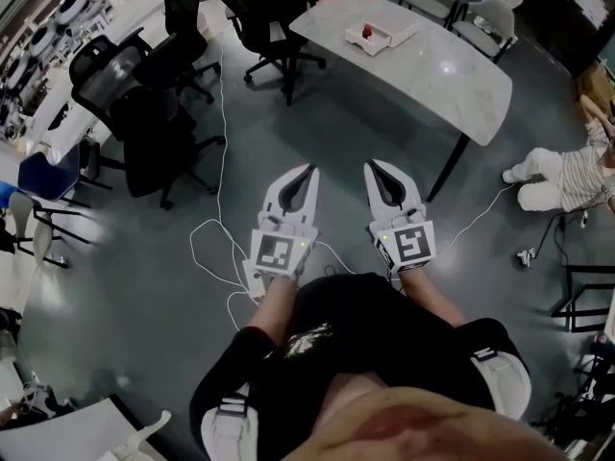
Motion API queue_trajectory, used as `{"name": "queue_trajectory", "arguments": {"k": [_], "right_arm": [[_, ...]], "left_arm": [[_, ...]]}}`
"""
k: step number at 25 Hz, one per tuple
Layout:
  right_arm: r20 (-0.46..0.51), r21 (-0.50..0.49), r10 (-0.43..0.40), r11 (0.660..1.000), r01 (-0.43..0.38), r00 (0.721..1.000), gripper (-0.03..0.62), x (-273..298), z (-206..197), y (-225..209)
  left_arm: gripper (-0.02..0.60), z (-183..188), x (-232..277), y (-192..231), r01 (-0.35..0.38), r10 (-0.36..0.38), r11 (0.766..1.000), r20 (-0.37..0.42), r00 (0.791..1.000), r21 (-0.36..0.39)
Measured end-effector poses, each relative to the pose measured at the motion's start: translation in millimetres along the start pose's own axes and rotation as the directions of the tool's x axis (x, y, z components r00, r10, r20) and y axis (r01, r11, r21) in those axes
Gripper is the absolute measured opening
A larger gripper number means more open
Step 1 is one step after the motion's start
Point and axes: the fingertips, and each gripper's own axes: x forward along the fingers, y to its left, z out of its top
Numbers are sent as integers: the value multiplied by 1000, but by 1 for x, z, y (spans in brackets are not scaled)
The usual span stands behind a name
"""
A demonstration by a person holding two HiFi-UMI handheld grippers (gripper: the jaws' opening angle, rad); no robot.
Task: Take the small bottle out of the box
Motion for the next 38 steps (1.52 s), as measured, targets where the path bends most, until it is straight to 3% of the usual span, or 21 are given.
{"name": "queue_trajectory", "arguments": {"k": [7, 22, 38], "right_arm": [[11, -2, -5, 1000, 5, 1000, -5, 8, 7, 8], [10, 4, 12, 1000, -12, 1000, -5, 32, -4, 3], [-13, 43, 4, 999, -3, 1000, -5, 118, -34, -71]], "left_arm": [[8, 10, -9, 9, 4, -4, 1000, 30, 1000, 9], [8, -5, 0, 34, -34, 34, 999, 5, 999, -3], [8, -16, 97, 85, -33, 34, 999, -30, 999, 19]]}}
